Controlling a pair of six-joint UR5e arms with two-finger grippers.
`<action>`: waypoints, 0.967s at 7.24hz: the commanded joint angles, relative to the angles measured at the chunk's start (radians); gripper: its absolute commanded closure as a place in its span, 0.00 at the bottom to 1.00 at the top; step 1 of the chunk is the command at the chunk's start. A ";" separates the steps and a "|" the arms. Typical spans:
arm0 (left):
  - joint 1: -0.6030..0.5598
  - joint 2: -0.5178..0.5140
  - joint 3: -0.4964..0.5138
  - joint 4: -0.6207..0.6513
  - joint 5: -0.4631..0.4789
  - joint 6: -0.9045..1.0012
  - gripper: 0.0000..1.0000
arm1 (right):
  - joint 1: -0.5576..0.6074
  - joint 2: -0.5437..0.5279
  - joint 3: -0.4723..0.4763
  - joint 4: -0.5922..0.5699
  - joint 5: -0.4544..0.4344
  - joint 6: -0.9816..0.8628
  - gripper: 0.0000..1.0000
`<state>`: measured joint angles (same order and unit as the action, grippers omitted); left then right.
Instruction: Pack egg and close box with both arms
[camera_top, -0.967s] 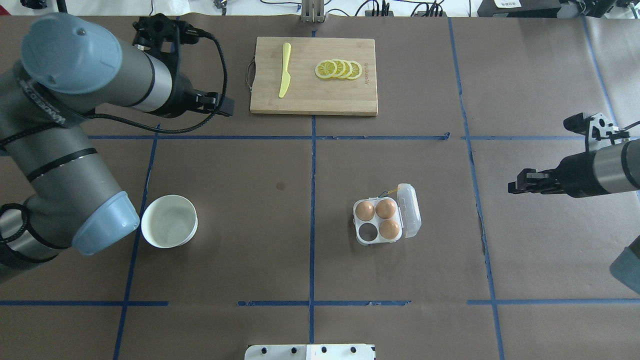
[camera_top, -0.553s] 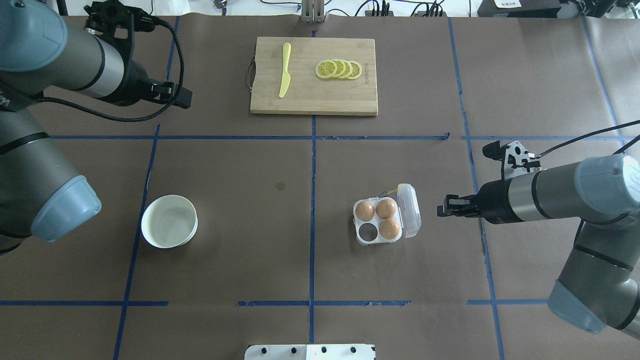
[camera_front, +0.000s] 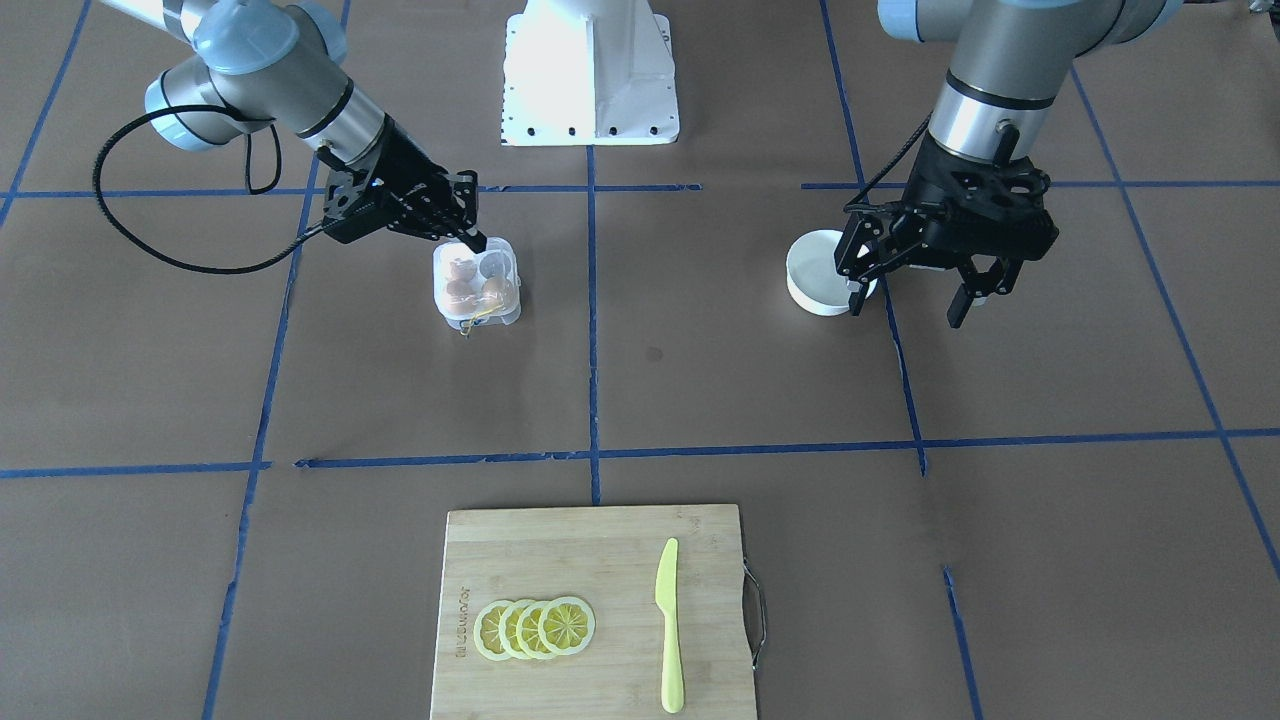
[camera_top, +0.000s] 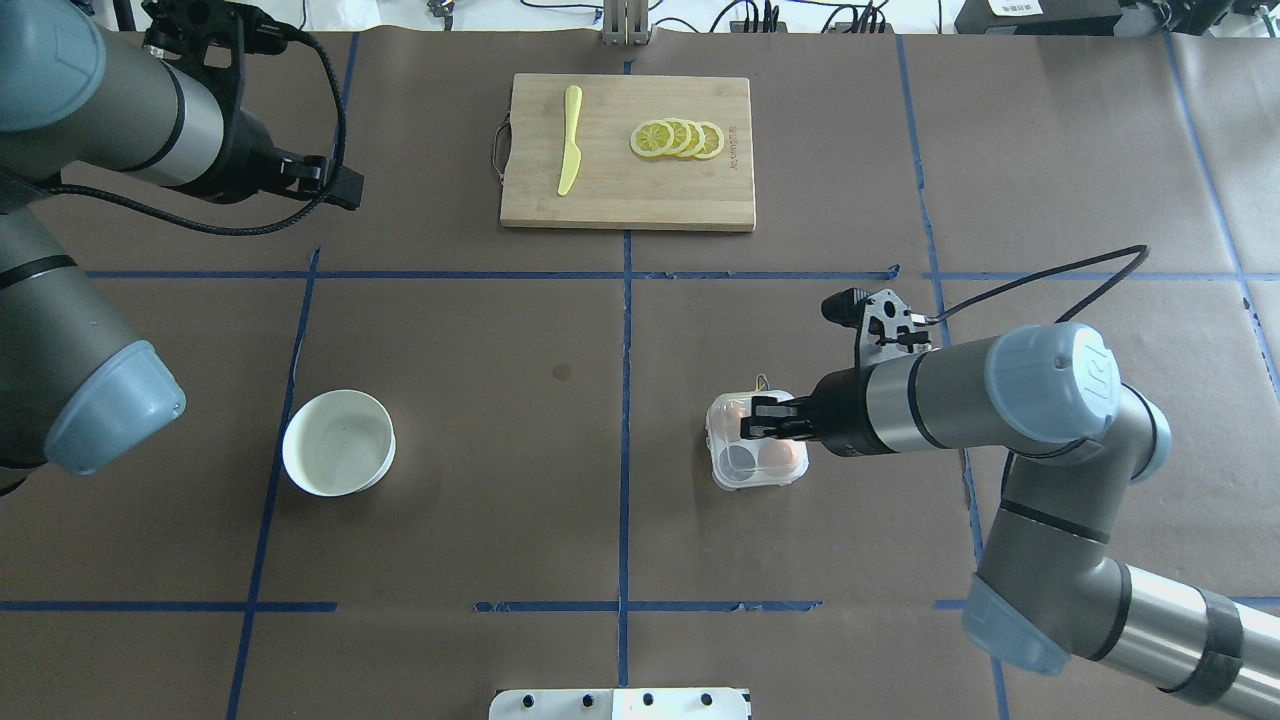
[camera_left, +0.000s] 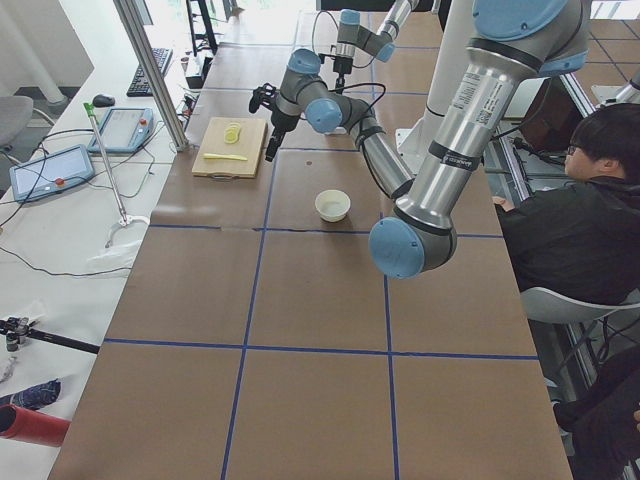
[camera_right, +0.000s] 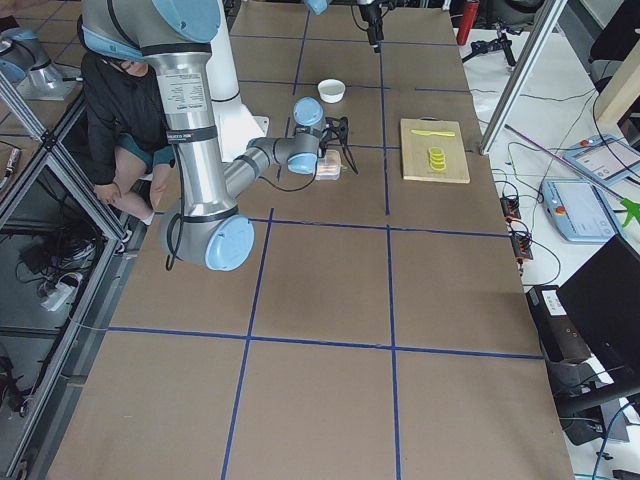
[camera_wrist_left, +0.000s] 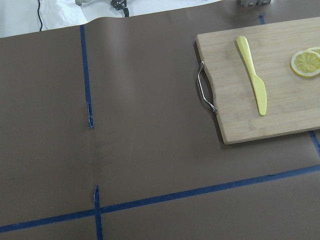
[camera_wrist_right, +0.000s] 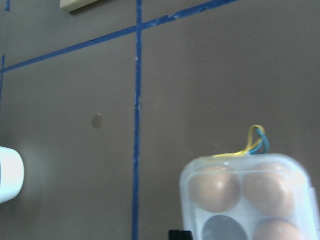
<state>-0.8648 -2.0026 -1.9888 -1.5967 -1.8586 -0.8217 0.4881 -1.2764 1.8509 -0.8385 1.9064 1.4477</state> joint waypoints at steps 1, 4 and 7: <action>0.000 0.014 0.007 -0.005 -0.002 -0.001 0.00 | -0.013 0.171 -0.004 -0.179 0.003 0.046 1.00; -0.052 0.131 0.016 -0.046 -0.074 0.101 0.00 | 0.068 0.221 0.011 -0.269 0.006 0.046 0.00; -0.308 0.228 0.120 -0.049 -0.232 0.523 0.00 | 0.260 0.209 0.016 -0.483 0.101 -0.110 0.00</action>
<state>-1.0652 -1.8096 -1.9248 -1.6447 -2.0378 -0.4796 0.6610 -1.0603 1.8662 -1.2293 1.9472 1.4304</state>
